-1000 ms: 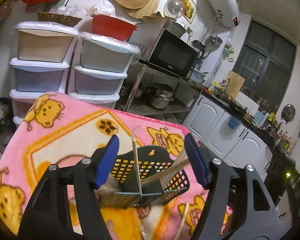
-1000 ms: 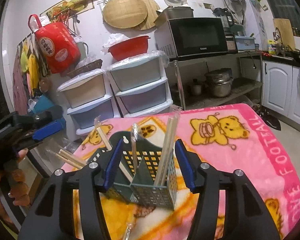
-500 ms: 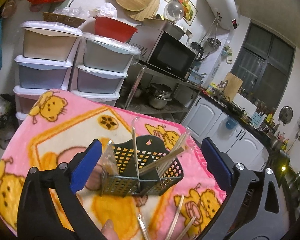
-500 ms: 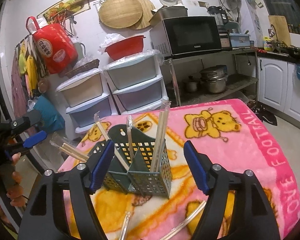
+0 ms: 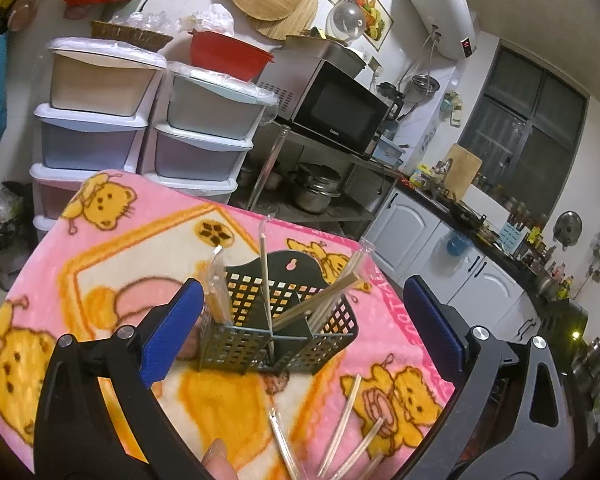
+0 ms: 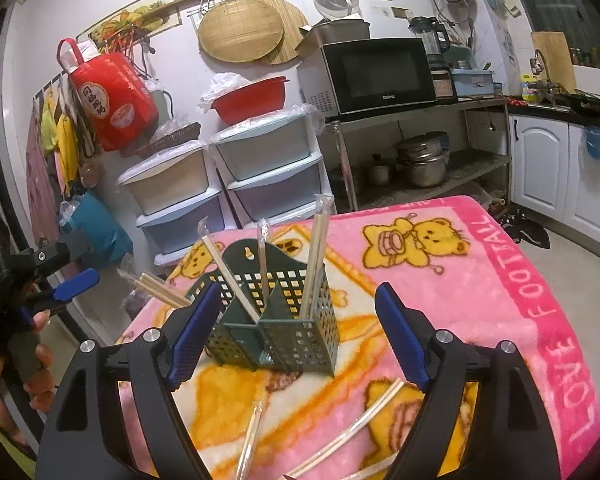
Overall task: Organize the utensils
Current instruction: 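Move both open tools back toward the remaining wrapped chopsticks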
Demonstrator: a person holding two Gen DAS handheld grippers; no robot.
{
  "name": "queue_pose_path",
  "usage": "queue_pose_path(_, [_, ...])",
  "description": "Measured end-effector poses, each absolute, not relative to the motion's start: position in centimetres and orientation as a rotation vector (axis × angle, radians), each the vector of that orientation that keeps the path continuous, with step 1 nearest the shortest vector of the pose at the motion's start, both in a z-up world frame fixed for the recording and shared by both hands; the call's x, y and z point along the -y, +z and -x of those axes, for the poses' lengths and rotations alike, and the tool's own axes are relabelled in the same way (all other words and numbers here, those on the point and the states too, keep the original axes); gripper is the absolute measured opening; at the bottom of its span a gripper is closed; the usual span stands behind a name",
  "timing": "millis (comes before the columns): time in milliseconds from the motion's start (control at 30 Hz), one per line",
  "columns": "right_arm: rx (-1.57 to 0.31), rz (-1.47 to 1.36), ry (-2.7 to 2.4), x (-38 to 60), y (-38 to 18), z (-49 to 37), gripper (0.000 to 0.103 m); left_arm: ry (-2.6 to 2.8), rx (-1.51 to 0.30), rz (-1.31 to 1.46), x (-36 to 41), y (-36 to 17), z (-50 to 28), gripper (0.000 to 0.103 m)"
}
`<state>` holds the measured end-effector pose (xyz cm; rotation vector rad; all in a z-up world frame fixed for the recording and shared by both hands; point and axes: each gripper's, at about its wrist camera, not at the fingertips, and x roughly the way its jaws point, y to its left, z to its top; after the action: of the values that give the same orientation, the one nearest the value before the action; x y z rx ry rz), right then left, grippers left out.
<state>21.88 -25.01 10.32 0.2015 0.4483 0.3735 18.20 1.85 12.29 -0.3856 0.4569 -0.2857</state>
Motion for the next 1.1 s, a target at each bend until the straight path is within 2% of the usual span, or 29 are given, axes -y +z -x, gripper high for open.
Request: queue_pose_path(1100, [-0.566, -0.194, 0.267, 29.6, 5.8, -18.6, 0.077, -0.357, -0.623, 0.329, 2.1, 6.9, -17.1, 0.092])
